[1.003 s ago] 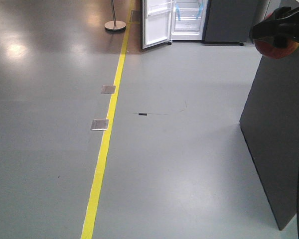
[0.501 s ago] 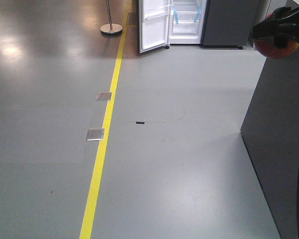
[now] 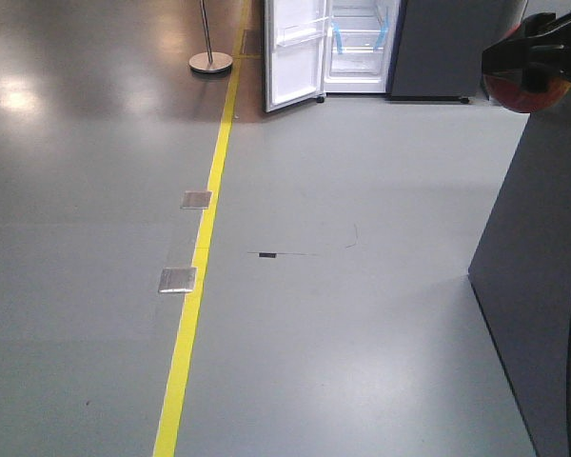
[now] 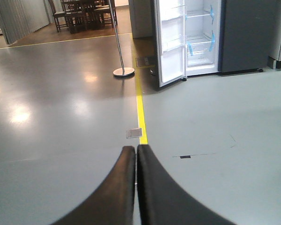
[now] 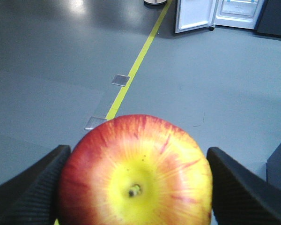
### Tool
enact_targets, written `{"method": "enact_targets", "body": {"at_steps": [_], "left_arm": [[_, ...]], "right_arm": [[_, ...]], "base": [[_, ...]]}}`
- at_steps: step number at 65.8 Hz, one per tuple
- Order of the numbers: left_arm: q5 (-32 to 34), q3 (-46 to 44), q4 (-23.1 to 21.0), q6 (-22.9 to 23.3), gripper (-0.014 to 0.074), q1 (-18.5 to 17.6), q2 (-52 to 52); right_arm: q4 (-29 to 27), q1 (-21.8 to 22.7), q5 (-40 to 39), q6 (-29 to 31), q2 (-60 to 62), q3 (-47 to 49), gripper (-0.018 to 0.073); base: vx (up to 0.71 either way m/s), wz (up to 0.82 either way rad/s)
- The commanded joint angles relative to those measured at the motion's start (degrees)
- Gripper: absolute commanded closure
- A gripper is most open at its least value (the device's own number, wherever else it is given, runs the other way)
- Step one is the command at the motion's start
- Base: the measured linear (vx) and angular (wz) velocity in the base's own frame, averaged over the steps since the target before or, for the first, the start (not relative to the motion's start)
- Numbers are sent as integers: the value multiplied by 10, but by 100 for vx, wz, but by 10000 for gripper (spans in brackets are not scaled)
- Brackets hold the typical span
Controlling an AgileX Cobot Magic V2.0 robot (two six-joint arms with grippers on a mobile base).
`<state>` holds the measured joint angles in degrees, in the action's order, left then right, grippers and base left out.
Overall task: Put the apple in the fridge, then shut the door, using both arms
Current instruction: 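Drive closer to the refrigerator door, keeping the apple raised in the right gripper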
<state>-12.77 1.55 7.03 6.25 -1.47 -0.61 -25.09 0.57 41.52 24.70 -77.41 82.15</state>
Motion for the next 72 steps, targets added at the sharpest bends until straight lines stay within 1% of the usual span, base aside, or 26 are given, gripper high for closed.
{"method": "enact_targets", "body": {"at_steps": [1,72], "left_arm": [[41,8,1,5,603,1,-4],[41,8,1,5,603,1,-4]], "right_arm": [[-13,0,-40,4,19,17,387],[-13,0,-40,4,19,17,387]], "base": [[22,1],[24,-2]]}}
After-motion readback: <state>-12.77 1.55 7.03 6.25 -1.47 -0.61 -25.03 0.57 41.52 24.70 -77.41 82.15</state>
